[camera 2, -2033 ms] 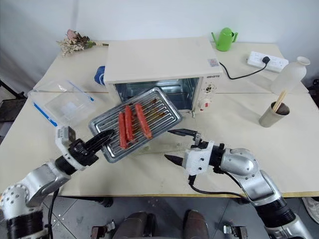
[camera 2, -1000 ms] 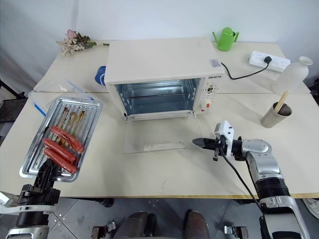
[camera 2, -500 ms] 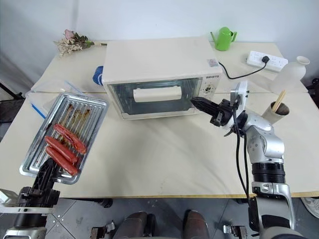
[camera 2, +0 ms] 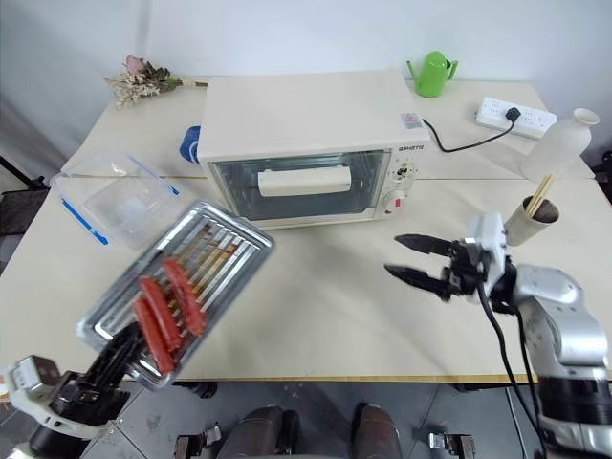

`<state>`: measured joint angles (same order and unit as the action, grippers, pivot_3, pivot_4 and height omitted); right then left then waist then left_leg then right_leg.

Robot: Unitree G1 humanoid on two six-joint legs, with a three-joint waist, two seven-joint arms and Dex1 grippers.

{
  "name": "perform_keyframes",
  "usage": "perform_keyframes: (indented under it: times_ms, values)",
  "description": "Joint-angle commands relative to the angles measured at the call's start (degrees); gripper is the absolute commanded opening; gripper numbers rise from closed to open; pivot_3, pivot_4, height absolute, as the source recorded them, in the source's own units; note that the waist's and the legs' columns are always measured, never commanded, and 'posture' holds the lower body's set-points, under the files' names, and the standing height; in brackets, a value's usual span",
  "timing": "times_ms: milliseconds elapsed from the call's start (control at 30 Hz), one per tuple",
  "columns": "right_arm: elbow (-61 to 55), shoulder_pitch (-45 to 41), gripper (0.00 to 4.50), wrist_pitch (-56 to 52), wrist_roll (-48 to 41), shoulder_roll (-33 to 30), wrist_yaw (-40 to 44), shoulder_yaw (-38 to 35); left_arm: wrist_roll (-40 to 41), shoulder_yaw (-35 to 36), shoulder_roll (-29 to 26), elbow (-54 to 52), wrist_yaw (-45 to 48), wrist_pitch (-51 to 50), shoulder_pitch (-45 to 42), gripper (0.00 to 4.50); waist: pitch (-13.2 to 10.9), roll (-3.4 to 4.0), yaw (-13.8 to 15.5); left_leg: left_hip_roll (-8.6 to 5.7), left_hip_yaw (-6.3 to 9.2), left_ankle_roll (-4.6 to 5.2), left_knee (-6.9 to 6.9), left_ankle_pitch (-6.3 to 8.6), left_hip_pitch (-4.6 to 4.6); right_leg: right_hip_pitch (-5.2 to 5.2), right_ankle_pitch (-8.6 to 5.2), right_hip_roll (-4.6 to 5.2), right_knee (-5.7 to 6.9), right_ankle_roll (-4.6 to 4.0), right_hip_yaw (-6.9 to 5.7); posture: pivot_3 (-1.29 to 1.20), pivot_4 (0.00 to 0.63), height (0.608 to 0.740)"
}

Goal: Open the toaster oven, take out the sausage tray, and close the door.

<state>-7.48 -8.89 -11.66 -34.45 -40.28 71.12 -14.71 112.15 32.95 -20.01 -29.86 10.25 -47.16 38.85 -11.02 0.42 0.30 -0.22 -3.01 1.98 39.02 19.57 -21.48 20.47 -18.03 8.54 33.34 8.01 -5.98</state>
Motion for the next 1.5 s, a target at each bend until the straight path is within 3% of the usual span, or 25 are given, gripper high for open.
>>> perform_keyframes:
  times_ms: [33,67,167,333,433,567,667,867,1067,1300,1500]
  values:
    - [-3.81,4.27,4.25,5.41,-2.27,-0.12,3.14,-4.76,0.85,-1.44,-4.98,3.26,2.06,-4.46,-2.77,0.00,-0.02,0.03,-0.10,0.00,-0.01,0.00,0.00,0.00,0.02,0.00,0.00,0.01,0.05,0.00,0.01,0.00,0.150,0.740]
    - [-4.45,5.33,4.48,5.24,-2.65,-0.38,3.04,-5.13,0.85,-1.81,-6.29,4.40,2.06,-5.50,-3.86,0.00,-0.02,0.08,-0.13,0.00,-0.03,0.00,0.00,0.00,0.04,0.01,0.00,0.02,0.09,0.00,0.05,0.00,0.150,0.740]
    - [-7.01,8.44,4.48,2.23,-4.71,-1.88,2.82,-6.20,0.85,-3.54,-10.90,8.30,1.73,-8.98,-8.62,0.00,0.00,0.13,-0.27,0.02,-0.02,-0.03,0.00,-0.01,0.13,0.02,-0.02,0.09,0.21,-0.03,0.09,0.00,0.150,0.740]
    - [-14.44,16.54,4.48,1.45,-6.91,-0.99,1.02,-8.54,0.85,-13.54,-20.95,21.50,-0.71,-17.77,-28.98,0.00,0.07,0.28,0.91,0.09,0.12,-0.20,-0.05,-0.02,0.19,0.10,-0.10,0.18,0.46,-0.20,0.12,0.00,0.150,0.740]
    - [-17.44,19.67,4.48,1.76,-7.36,-0.41,-0.32,-9.04,0.85,-20.44,-23.39,29.44,-2.58,-21.01,-40.89,0.00,0.08,0.29,1.07,0.02,0.14,-0.25,-0.08,-0.05,0.19,0.10,-0.13,-0.05,0.62,-0.24,0.11,0.00,0.150,0.740]
    - [-21.29,23.61,4.48,1.84,-7.55,0.67,-2.91,-9.68,-6.93,-28.55,-20.80,39.37,-2.03,-25.30,-56.41,0.00,0.08,0.26,1.03,-0.09,0.01,-0.17,-0.11,-0.09,0.17,0.14,-0.03,-0.08,0.76,-0.05,-0.02,0.00,0.150,0.740]
    - [-22.48,25.74,4.48,2.22,-7.08,0.97,-4.16,-10.07,-13.09,-31.58,-17.94,44.18,-0.10,-27.67,-63.25,0.00,0.07,0.23,1.12,-0.12,-0.18,-0.10,-0.11,-0.12,0.20,0.16,0.04,-0.12,0.74,0.09,-0.09,0.00,0.150,0.740]
    - [-24.05,29.14,4.48,2.86,-6.76,1.34,-6.45,-10.89,-26.31,-34.48,-11.28,51.29,3.51,-29.75,-71.93,0.00,0.06,0.20,1.28,-0.10,-0.40,-0.07,-0.08,-0.21,0.27,0.15,0.10,-0.13,0.73,0.22,-0.04,0.00,0.150,0.740]
    - [-24.58,30.70,4.48,3.42,-6.27,1.08,-7.43,-10.77,-36.61,-33.52,-7.61,54.27,7.45,-30.54,-75.01,0.00,0.11,0.26,2.35,-0.17,-0.40,-0.04,-0.04,-0.30,0.29,0.10,0.17,-0.09,0.68,0.34,0.05,0.00,0.150,0.740]
    - [-23.27,27.90,4.50,2.71,-5.87,0.15,-8.41,-9.06,-44.06,-29.17,-10.17,47.07,12.43,-29.16,-71.13,2.20,0.10,0.23,1.92,-0.14,-0.45,-0.06,-0.05,-0.29,0.29,0.14,0.18,-0.08,0.67,0.36,0.07,0.00,0.150,0.740]
    - [-20.97,25.29,4.50,1.98,-6.18,-1.22,-6.67,-7.83,-49.01,-26.68,-18.59,34.56,19.51,-25.14,-63.21,3.98,0.09,0.22,0.37,0.00,-0.50,-0.16,-0.21,-0.27,0.35,0.22,0.14,-0.16,0.71,0.28,0.05,0.00,0.150,0.740]
